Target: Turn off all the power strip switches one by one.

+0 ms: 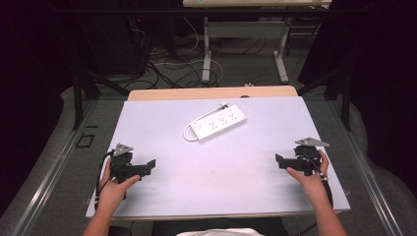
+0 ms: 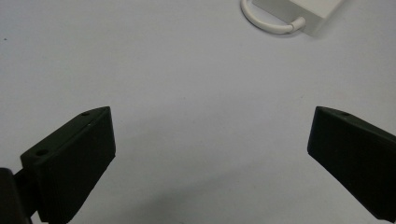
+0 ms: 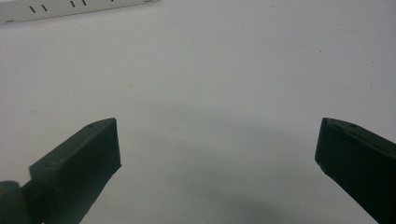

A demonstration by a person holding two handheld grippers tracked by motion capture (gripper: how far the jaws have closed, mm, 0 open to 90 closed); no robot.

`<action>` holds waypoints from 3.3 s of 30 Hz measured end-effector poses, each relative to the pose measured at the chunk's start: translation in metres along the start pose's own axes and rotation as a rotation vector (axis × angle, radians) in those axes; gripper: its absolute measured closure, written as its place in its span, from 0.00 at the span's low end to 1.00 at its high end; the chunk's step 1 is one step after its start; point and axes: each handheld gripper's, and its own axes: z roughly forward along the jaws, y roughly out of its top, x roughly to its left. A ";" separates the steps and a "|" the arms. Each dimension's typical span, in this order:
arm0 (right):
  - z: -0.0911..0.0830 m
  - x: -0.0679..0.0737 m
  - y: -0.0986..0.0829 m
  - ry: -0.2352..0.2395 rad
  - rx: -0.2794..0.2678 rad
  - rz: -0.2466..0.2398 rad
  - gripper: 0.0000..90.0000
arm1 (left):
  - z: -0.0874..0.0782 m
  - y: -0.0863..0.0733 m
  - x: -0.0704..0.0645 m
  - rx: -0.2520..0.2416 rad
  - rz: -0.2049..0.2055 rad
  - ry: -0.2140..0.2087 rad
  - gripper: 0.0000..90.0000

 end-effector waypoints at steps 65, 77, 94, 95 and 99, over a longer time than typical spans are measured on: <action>0.086 0.120 0.144 0.248 0.062 -0.262 0.44 | 0.000 -0.009 -0.006 -0.002 0.012 -0.020 0.02; 0.100 0.134 0.159 0.264 0.084 -0.272 0.51 | -0.001 -0.009 -0.004 0.004 0.021 -0.015 0.02; 0.127 0.150 0.172 0.323 0.108 -0.274 0.67 | 0.000 -0.009 -0.004 -0.007 0.015 -0.016 0.02; 0.129 0.152 0.172 0.328 0.115 -0.266 0.70 | 0.000 -0.009 -0.004 -0.008 0.013 -0.017 0.02; 0.138 0.155 0.172 0.355 0.132 -0.264 0.75 | -0.001 -0.009 -0.004 -0.002 0.008 -0.019 0.02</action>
